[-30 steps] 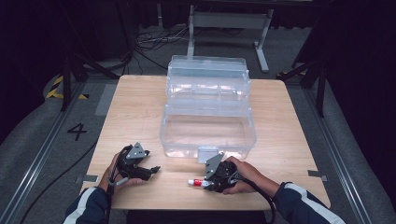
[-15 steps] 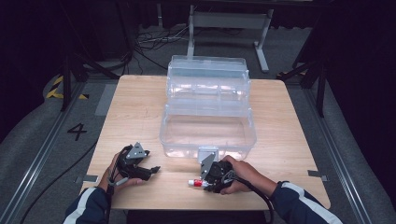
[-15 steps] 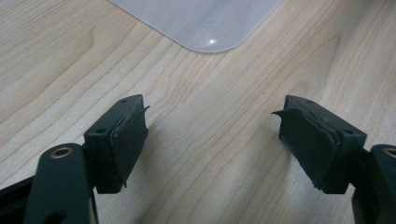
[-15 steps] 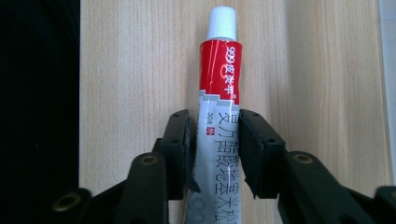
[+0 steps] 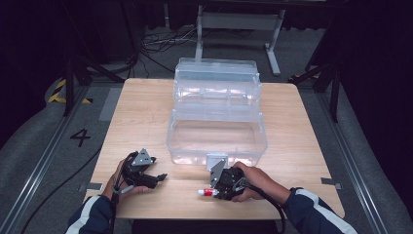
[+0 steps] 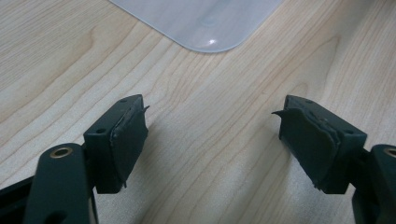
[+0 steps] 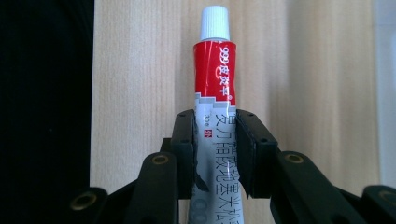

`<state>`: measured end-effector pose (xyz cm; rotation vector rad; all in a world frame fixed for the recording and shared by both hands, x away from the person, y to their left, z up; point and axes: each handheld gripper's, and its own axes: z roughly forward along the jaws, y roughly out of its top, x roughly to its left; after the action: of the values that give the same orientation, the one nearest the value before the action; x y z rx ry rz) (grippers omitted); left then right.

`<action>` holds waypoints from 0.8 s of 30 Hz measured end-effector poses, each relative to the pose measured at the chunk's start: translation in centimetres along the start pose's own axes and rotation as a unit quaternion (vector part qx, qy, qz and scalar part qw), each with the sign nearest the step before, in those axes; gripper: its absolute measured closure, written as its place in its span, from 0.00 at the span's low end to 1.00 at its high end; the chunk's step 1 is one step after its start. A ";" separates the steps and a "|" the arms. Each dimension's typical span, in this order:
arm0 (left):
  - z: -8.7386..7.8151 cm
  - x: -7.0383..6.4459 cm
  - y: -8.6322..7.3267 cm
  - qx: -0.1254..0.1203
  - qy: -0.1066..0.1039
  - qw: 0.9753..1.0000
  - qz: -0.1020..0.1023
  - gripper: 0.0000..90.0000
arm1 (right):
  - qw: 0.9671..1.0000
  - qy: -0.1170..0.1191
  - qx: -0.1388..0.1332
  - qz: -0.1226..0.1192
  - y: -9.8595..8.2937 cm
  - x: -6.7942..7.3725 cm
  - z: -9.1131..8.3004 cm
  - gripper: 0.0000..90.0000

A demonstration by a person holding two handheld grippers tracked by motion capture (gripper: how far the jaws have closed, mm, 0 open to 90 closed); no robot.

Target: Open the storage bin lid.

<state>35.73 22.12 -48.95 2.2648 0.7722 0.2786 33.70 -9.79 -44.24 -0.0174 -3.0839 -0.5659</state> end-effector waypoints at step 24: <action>0.0 0.0 0.0 0.000 0.000 1.000 0.000 0.26 | 0.997 -0.043 -0.063 0.013 -3.5 -0.6 -6.6 0.78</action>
<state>35.74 22.12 -48.95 2.2658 0.7716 0.2789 34.31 -15.45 -39.28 -0.0833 -3.1207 -0.7764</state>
